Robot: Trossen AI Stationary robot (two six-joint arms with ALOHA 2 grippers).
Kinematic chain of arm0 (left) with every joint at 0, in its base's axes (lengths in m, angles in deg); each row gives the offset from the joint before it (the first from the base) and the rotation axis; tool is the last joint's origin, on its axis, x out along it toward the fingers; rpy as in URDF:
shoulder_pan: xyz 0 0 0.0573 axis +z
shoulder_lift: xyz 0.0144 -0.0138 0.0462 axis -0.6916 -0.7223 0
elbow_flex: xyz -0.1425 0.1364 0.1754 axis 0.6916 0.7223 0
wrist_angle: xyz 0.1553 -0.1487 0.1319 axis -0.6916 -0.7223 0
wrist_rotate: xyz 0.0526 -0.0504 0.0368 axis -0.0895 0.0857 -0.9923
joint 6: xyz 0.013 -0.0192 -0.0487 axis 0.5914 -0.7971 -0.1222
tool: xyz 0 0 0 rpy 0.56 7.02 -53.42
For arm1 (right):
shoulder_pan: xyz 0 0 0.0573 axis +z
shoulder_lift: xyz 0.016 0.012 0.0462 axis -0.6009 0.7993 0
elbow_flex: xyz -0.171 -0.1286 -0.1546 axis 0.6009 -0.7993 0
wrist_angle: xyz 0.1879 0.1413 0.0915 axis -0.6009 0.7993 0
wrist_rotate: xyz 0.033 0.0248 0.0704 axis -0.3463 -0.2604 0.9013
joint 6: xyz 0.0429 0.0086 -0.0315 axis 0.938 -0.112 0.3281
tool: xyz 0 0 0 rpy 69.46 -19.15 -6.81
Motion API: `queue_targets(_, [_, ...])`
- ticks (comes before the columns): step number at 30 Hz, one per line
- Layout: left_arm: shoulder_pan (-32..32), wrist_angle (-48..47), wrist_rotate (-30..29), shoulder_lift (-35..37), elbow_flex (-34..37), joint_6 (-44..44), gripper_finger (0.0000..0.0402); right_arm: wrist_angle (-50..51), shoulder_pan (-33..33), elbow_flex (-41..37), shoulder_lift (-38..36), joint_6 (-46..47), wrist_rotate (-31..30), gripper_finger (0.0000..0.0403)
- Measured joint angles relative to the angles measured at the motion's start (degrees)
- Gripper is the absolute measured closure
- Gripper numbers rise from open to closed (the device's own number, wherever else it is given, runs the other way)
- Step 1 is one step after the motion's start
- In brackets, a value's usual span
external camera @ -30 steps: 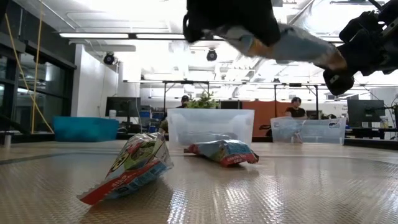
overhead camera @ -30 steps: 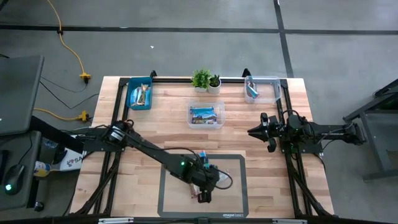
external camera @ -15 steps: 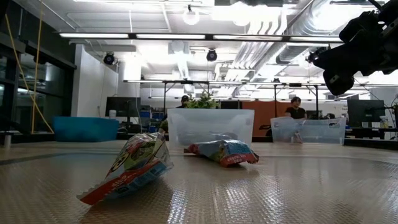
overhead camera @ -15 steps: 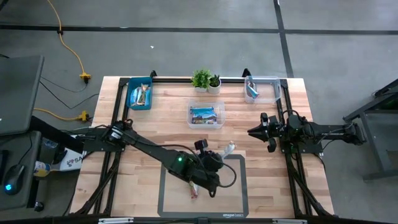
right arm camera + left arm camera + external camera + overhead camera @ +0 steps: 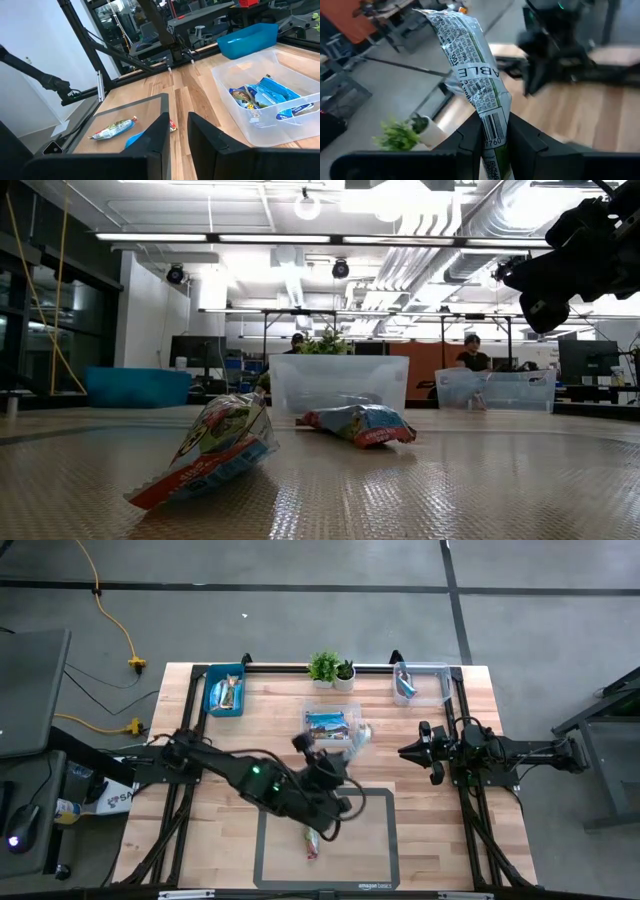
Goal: Pick and place Granola Bars by type
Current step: Put the orange granola bar in the blue bin
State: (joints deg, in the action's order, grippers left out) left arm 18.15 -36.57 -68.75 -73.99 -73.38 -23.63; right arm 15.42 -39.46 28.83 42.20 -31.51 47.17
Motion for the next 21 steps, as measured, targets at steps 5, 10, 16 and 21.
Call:
queue_targets(5, [0.90,-9.07,-8.36,4.65,0.01,-3.12,0.0333,0.01,0.01,-0.01,0.03,0.00,0.01,0.0355])
queue_targets(10, [2.96,-17.70,-12.02,9.16,0.07,-3.88,0.0333,0.02,0.02,-0.02,0.04,-0.02,0.00,0.0355])
queue_targets(16, [8.29,-28.67,-13.36,13.96,0.07,-5.44,0.0333,0.02,0.02,-0.02,0.04,0.00,0.00,0.0352])
queue_targets(21, [16.06,-28.56,-11.65,18.23,0.65,-2.08,0.0333,0.02,0.00,0.00,0.04,0.00,0.00,0.0356])
